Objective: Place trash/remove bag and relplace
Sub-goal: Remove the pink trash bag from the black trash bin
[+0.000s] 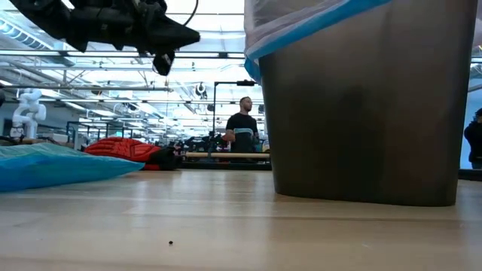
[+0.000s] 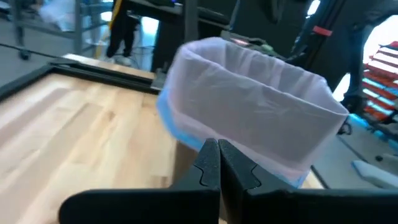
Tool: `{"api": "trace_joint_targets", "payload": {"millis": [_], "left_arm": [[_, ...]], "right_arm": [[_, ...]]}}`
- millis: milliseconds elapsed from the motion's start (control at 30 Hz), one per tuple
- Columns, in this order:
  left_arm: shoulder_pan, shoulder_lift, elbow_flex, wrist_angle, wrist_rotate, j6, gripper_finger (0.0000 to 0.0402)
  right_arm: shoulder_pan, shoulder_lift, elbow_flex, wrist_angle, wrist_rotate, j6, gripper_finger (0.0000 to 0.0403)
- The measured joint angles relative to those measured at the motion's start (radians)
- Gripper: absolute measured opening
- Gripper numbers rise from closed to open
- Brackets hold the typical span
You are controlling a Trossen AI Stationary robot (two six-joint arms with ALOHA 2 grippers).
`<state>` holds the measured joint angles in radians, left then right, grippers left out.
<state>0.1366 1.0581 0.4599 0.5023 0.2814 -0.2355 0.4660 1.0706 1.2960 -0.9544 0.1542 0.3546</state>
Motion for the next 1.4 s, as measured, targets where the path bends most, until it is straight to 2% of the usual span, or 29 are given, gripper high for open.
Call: {"api": "trace_joint_targets", "payload": {"millis": [133,267,400,533,767,1100,1400], "left_arm": [[-0.029,0.138,0.003,0.169,-0.011,-0.046,0.0],[-0.035,0.259,0.068,0.197,-0.039,-0.048,0.0],[-0.051,0.359,0.155,0.197,-0.036,-0.048,0.0],[-0.077,0.428,0.222,0.194,-0.029,-0.047,0.0],[-0.115,0.505,0.289,0.188,-0.014,-0.047,0.0],[-0.12,0.552,0.362,0.187,0.025,-0.021,0.0],[-0.122,0.543,0.372,0.215,0.067,-0.019,0.0]], "right_arm": [[0.124,0.012,0.023,-0.099,0.05,0.178,0.0003],[0.231,0.068,-0.026,-0.186,0.121,0.387,0.0001],[0.305,0.124,-0.122,-0.128,0.14,0.499,0.0],[0.343,0.177,-0.206,-0.005,0.222,0.563,0.0],[0.318,0.268,-0.259,0.073,0.4,0.622,0.0],[0.239,0.376,-0.261,0.24,0.463,0.584,0.0],[0.221,0.349,-0.266,0.231,0.539,0.583,0.0]]}}
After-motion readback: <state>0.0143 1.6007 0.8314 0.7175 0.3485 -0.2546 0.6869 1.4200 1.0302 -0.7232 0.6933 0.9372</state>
